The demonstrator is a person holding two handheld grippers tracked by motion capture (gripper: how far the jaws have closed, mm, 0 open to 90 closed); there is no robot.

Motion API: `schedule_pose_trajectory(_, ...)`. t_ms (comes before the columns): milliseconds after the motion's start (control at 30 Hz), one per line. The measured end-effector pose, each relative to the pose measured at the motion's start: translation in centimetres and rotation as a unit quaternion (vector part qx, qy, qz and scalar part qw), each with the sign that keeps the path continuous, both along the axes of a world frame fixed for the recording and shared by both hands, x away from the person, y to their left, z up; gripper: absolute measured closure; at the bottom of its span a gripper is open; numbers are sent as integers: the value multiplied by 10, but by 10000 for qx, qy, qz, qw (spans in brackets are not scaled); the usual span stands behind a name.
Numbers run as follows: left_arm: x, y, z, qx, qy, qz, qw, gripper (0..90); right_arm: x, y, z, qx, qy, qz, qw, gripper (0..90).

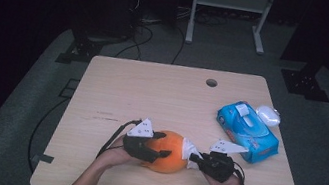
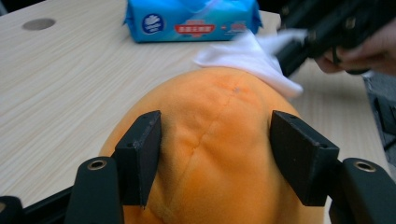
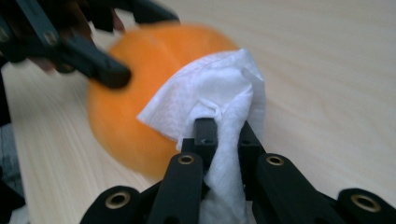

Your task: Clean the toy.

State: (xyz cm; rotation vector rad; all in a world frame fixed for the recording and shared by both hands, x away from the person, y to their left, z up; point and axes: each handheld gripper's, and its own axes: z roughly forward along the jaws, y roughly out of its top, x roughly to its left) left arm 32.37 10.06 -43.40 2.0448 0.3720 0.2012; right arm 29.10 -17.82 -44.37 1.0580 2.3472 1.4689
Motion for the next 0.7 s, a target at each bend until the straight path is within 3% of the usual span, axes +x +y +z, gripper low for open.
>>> schedule_pose_trajectory(67, -5, -5, 2, 67, -74, -180, 9998, 351, -3, 2, 9, 126, -145, 53, 9998, 831)
schedule_pose_trajectory(167, -9, -11, 6, 144, -140, -286, 9994, 303, -5, 5, 10, 25, -207, 146, 9997, 832)
schedule_pose_trajectory(267, -6, -12, 8, 67, -174, -22, 9998, 165, -4, 3, 2, 81, -75, 205, 9997, 831)
schedule_pose_trajectory(333, -4, -13, 6, 285, -260, 134, 9992, 98, -4, 3, 2, 72, -66, 267, 9996, 830)
schedule_pose_trajectory(367, -3, -12, 3, 248, -225, 127, 9994, 99, -4, 4, 2, 64, -81, 287, 9995, 829)
schedule_pose_trajectory(433, -3, -13, -1, 283, -195, 119, 9993, 162, -3, 4, 4, 33, -94, 282, 9996, 829)
schedule_pose_trajectory(533, -7, -18, 3, 411, -591, 239, 9971, 372, 0, 0, 4, 119, -37, 189, 9997, 829)
schedule_pose_trajectory(567, -9, -22, 5, 355, -747, 384, 9958, 414, 2, -1, 3, 156, -5, 149, 9998, 829)
schedule_pose_trajectory(633, -15, -31, 9, 207, -977, 505, 9937, 459, 5, -6, 5, 217, -7, 10, 9998, 829)
schedule_pose_trajectory(700, -20, -40, 11, 210, -1161, 526, 9916, 462, 6, -14, 8, 322, -62, -94, 9994, 829)
